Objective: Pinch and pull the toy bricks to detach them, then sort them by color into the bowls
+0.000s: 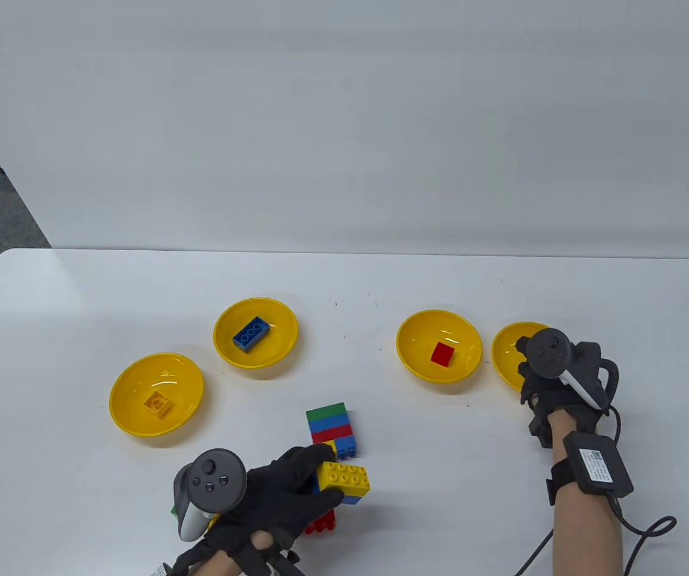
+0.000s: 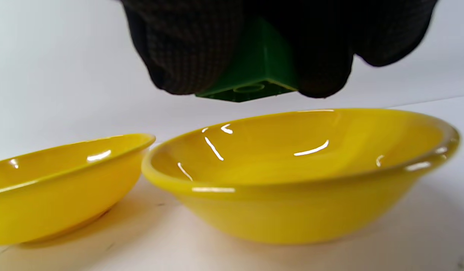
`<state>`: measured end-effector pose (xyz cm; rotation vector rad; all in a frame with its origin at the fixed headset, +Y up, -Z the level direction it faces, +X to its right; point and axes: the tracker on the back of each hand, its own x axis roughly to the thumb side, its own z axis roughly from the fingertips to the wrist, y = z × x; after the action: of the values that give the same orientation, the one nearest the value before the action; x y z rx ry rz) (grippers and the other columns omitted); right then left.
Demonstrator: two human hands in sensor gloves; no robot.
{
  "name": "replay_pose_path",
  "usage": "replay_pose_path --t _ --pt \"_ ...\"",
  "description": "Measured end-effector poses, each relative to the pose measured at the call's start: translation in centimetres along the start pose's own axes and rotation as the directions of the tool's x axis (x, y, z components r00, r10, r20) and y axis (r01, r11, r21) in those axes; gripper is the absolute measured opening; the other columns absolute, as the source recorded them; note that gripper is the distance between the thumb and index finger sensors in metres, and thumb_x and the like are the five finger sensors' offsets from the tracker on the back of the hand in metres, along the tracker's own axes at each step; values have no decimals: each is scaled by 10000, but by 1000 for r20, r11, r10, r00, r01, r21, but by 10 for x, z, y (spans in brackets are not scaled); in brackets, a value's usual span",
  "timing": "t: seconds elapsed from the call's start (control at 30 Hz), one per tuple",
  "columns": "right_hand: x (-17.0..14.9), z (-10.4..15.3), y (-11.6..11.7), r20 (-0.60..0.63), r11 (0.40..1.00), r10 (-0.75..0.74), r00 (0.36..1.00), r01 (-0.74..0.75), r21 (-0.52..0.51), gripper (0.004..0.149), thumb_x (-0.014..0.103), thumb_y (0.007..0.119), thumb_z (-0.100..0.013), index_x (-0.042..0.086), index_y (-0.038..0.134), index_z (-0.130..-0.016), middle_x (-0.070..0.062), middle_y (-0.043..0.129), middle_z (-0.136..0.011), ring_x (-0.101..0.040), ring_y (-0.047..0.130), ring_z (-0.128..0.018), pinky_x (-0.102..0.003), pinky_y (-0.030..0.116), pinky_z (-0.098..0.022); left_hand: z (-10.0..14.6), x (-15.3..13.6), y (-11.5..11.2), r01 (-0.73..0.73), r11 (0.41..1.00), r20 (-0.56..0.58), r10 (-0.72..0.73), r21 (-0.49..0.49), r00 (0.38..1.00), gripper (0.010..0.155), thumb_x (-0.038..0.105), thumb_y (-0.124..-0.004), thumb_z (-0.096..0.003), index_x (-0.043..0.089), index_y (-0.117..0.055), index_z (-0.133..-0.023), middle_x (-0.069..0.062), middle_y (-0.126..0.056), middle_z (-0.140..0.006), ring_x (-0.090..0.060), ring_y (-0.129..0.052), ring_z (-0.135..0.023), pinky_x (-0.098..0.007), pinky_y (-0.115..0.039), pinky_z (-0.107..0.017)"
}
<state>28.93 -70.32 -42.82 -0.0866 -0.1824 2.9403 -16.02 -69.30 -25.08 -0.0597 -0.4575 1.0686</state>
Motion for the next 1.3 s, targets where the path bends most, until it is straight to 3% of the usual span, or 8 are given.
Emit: replay_pose_path --t 0.17,0.37,0.5,0.7,0.83,1.0,1.17,1.3 --pt "-2 -5 3 -7 1000 -14 1000 14 5 499 213 841 -352 179 875 -849 -217 817 -907 -485 852 -716 -663 717 -492 -1 -2 -2 6 1000 -8 -6 -13 1000 677 380 -1025 -405 111 -768 -970 -249 -873 -884 -344 -1068 -570 -473 -940 -399" --pt "2 -4 -18 -44 991 -43 998 37 -131 506 240 823 -374 168 846 -875 -251 763 -932 -499 822 -726 -659 710 -491 0 2 0 10 1000 5 -10 -2 1000 677 384 -1020 -408 116 -763 -974 -245 -870 -889 -342 -1067 -576 -470 -940 -404" --pt "20 15 -50 89 954 -134 987 152 -259 506 247 823 -374 118 847 -863 -247 786 -907 -487 844 -699 -648 729 -472 0 1 2 12 1000 -1 -12 12 1000 677 390 -1017 -410 122 -760 -976 -240 -871 -891 -353 -1060 -570 -488 -923 -395" --pt "62 64 -90 316 870 -303 899 397 -294 521 262 824 -377 101 834 -873 -244 801 -895 -480 860 -680 -641 742 -459 -1 -2 6 -10 999 -7 11 40 1000 677 402 -1010 -415 134 -755 -982 -226 -870 -898 -348 -1056 -565 -490 -915 -384" --pt "89 104 -102 469 794 -435 769 573 -203 560 303 839 -373 97 814 -894 -239 805 -898 -473 867 -682 -648 740 -466 0 -2 9 -46 997 8 46 64 999 676 406 -1004 -422 149 -746 -991 -211 -861 -916 -347 -1047 -575 -491 -909 -389" --pt "122 144 -87 573 665 -641 510 742 85 651 383 870 -360 72 778 -926 -250 787 -911 -484 853 -695 -677 720 -472 2 -2 8 -126 988 66 120 90 991 669 415 -1011 -420 188 -755 -994 -175 -865 -936 -345 -1036 -595 -496 -898 -406" --pt "153 161 -49 507 658 -731 458 670 343 770 437 880 -356 40 676 -982 -275 702 -957 -488 839 -714 -691 709 -478 3 -2 6 -216 972 99 207 92 973 669 420 -1009 -422 199 -750 -998 -164 -861 -944 -346 -1026 -615 -503 -891 -422" --pt "169 169 -26 442 617 -782 439 647 447 800 441 884 -354 25 640 -992 -285 679 -962 -482 847 -705 -688 713 -474 4 -1 4 -282 955 113 271 92 956 668 424 -1009 -421 207 -751 -998 -154 -861 -949 -344 -1023 -622 -503 -887 -429"
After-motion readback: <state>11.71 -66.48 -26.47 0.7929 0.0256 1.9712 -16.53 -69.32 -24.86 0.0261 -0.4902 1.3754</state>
